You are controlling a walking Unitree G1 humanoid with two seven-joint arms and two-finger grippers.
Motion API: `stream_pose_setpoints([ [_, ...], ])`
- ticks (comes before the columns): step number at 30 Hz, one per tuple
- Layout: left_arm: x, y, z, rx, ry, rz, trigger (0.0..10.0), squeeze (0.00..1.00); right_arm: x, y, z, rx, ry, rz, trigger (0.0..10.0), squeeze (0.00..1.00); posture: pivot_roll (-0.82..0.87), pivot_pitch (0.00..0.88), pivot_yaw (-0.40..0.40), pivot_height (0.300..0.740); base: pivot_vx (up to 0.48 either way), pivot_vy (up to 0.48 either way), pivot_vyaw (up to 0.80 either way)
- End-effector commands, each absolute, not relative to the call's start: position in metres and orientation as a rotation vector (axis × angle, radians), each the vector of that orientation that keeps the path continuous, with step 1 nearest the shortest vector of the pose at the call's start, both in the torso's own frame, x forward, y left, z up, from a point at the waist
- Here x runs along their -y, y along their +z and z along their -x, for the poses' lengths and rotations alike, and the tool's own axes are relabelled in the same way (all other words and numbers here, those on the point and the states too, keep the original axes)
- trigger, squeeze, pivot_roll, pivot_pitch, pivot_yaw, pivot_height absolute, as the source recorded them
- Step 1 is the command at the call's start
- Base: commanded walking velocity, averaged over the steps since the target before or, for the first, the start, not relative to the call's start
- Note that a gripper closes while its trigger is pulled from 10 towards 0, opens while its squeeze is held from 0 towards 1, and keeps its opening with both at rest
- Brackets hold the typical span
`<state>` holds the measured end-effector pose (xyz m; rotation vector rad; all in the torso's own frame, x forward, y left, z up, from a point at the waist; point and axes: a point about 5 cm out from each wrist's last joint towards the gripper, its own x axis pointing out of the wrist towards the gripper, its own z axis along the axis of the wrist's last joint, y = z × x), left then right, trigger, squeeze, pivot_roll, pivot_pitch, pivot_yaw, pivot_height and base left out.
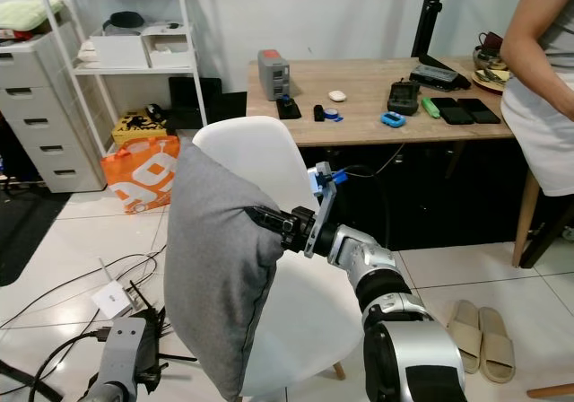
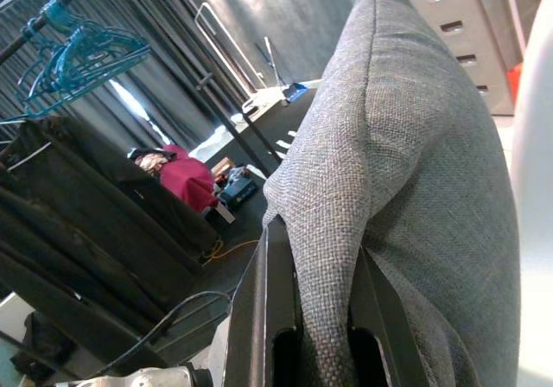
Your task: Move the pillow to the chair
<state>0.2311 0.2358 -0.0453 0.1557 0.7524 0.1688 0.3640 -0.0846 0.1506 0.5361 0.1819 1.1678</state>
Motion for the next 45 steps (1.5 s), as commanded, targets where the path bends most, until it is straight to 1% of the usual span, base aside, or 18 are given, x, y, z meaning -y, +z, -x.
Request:
stream_pose_setpoints([
  [1, -0.238, -0.048, -0.226, -0.777, 0.139, -0.198, 10.0, 0.00, 0.082, 0.157, -0.365, -0.124, 1.183, -0.500, 10.0, 0.00, -0.11, 0.075, 0.004, 0.738, 0.000, -0.480, 0.00],
  [3, -0.237, -0.049, -0.226, -0.780, 0.139, -0.197, 10.0, 0.00, 0.085, 0.153, -0.365, -0.132, 1.149, -0.466, 10.0, 0.00, -0.11, 0.075, 0.004, 0.738, 0.000, -0.480, 0.00],
  [5, -0.239, -0.048, -0.226, -0.772, 0.161, -0.182, 10.0, 0.00, 0.096, 0.151, -0.368, -0.131, 1.069, -0.433, 10.0, 0.00, -0.11, 0.079, 0.004, 0.738, 0.000, 0.000, 0.00],
  [10, -0.239, -0.047, -0.227, -0.768, 0.166, -0.181, 10.0, 0.00, 0.108, 0.150, -0.370, -0.126, 0.998, -0.400, 10.0, 0.00, -0.11, 0.081, 0.004, 0.738, 0.000, 0.000, 0.00],
  [13, -0.239, -0.046, -0.228, -0.766, 0.159, -0.186, 10.0, 0.00, 0.118, 0.150, -0.374, -0.112, 0.908, -0.383, 10.0, 0.00, -0.11, 0.081, 0.007, 0.738, 0.000, 0.000, 0.00],
  [20, -0.239, -0.046, -0.228, -0.765, 0.157, -0.188, 10.0, 0.00, 0.122, 0.150, -0.376, -0.111, 0.866, -0.367, 10.0, 0.00, -0.11, 0.081, 0.009, 0.738, 0.000, 0.000, 0.00],
  [21, -0.240, -0.046, -0.228, -0.765, 0.157, -0.188, 10.0, 0.00, 0.124, 0.147, -0.376, -0.118, 0.842, -0.340, 10.0, 0.00, -0.11, 0.080, 0.009, 0.738, 0.000, 0.000, 0.00],
  [22, -0.240, -0.046, -0.228, -0.766, 0.156, -0.189, 10.0, 0.00, 0.130, 0.142, -0.377, -0.148, 0.773, -0.295, 10.0, 0.00, -0.11, 0.081, 0.011, 0.738, 0.000, 0.000, 0.00],
  [23, -0.240, -0.046, -0.228, -0.766, 0.156, -0.189, 10.0, 0.00, 0.130, 0.142, -0.377, -0.148, 0.773, -0.295, 10.0, 0.00, -0.11, 0.081, 0.011, 0.738, 0.000, 0.000, 0.00],
  [24, -0.240, -0.046, -0.229, -0.766, 0.156, -0.190, 10.0, 0.00, 0.135, 0.138, -0.378, -0.168, 0.724, -0.263, 10.0, 0.00, -0.11, 0.081, 0.011, 0.738, 0.000, 0.000, 0.00],
  [28, -0.240, -0.046, -0.229, -0.767, 0.154, -0.191, 10.0, 0.00, 0.143, 0.138, -0.380, -0.169, 0.668, -0.264, 10.0, 0.00, -0.11, 0.081, 0.014, 0.728, 0.000, 0.000, 0.00],
  [33, -0.240, -0.046, -0.229, -0.770, 0.152, -0.193, 10.0, 0.00, 0.146, 0.152, -0.383, -0.113, 0.687, -0.297, 10.0, 0.00, -0.11, 0.080, 0.016, 0.713, 0.000, 0.000, 0.00],
  [37, -0.241, -0.046, -0.228, -0.772, 0.154, -0.193, 10.0, 0.00, 0.143, 0.164, -0.386, -0.066, 0.728, -0.282, 10.0, 0.00, -0.11, 0.081, 0.016, 0.698, 0.000, 0.000, 0.00],
  [40, -0.242, -0.046, -0.228, -0.774, 0.155, -0.194, 10.0, 0.00, 0.138, 0.170, -0.386, -0.052, 0.771, -0.211, 10.0, 0.00, -0.11, 0.082, 0.018, 0.683, 0.000, 0.000, 0.00],
  [42, -0.243, -0.046, -0.227, -0.775, 0.155, -0.194, 10.0, 0.00, 0.135, 0.169, -0.385, -0.064, 0.794, -0.119, 10.0, 0.00, -0.11, 0.084, 0.018, 0.673, 0.000, 0.000, 0.00],
  [45, -0.243, -0.046, -0.227, -0.776, 0.156, -0.195, 10.0, 0.00, 0.135, 0.167, -0.385, -0.073, 0.796, -0.077, 10.0, 0.00, -0.11, 0.084, 0.018, 0.668, 0.000, 0.000, 0.00],
])
